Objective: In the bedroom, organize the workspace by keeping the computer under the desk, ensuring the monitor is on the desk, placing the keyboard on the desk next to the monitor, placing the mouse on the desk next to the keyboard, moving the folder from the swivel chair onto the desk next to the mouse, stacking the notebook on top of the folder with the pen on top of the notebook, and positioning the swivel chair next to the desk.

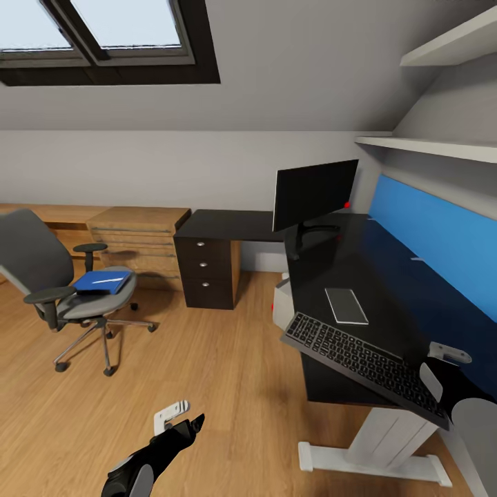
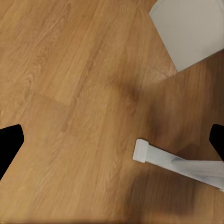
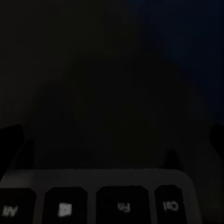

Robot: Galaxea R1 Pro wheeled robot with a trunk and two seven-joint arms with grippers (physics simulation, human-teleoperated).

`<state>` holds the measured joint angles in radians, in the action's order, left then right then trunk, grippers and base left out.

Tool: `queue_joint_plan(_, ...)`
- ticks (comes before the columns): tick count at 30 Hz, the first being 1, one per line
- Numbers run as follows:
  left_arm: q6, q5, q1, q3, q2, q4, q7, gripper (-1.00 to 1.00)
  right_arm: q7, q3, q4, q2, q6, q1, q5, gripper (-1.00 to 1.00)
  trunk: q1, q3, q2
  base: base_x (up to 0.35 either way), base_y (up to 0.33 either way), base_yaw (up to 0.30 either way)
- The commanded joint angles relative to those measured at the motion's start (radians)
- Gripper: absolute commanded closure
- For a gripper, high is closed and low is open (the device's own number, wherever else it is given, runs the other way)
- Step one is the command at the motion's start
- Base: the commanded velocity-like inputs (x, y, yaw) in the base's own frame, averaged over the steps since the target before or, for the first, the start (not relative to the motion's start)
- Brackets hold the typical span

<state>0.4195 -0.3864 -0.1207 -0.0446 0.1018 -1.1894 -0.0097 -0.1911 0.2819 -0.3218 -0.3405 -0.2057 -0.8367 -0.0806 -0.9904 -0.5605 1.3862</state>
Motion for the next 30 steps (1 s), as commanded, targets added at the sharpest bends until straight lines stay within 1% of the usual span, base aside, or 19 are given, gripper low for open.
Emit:
queue_joint_plan(1,0.007,-0.008,0.0,-0.003,0.001,-0.001,-0.001,-1.0,-0.004,-0.001,-0.002,0.0,-0.004,0.0,-0.009,-1.0,0.0,-0.001,0.001,-0.02,0.011,0.0)
queue_joint_plan(9,0.007,-0.008,0.0,-0.003,0.001,-0.001,-0.001,-1.0,-0.004,-0.001,-0.002,0.0,-0.004,0.0,-0.008,-1.0,0.0,-0.001,0.001,-0.142,0.024,0.0)
queue_joint_plan(30,0.007,-0.009,0.0,-0.003,0.002,0.003,-0.001,-1.0,-0.004,-0.003,-0.003,0.001,-0.004,0.0,-0.008,-1.0,0.0,-0.001,0.001,-0.058,0.044,0.0)
